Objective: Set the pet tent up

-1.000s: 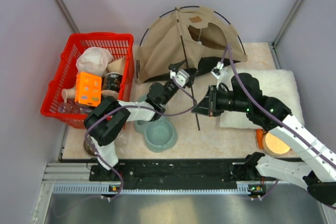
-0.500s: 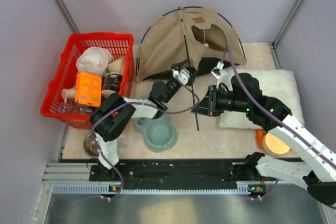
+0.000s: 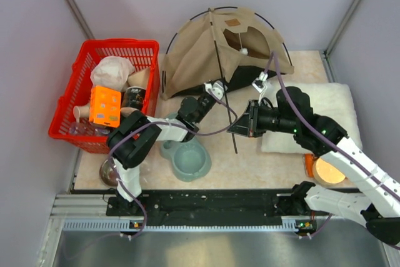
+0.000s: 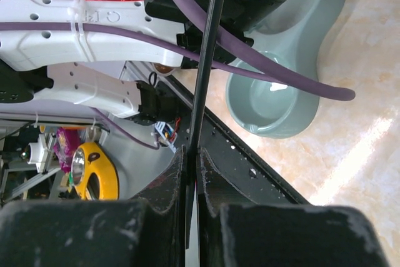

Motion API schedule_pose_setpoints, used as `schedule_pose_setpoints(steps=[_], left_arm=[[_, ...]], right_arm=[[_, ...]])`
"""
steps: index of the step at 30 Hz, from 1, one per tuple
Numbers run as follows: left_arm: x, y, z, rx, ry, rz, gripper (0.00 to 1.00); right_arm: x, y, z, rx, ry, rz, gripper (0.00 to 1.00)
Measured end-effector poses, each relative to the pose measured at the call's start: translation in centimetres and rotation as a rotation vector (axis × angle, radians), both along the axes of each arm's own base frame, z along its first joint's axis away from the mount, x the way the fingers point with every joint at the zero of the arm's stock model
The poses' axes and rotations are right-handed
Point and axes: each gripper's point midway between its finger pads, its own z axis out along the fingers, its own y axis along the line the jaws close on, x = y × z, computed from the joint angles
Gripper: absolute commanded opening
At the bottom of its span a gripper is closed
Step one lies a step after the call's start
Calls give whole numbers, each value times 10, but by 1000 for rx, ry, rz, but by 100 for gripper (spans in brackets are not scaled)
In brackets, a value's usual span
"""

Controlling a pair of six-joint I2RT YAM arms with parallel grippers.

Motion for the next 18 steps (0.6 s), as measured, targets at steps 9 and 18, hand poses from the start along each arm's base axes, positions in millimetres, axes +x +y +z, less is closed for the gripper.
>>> schedule_pose_setpoints(steps=[9,18], left_arm=[[-21,8,9,-24,16,-82,0],[-42,18,22,-54,23,-179,0]], right_arm=[[1,-16,35,133,-127,-93,0],[12,-26,42,202,-185,-196,0]])
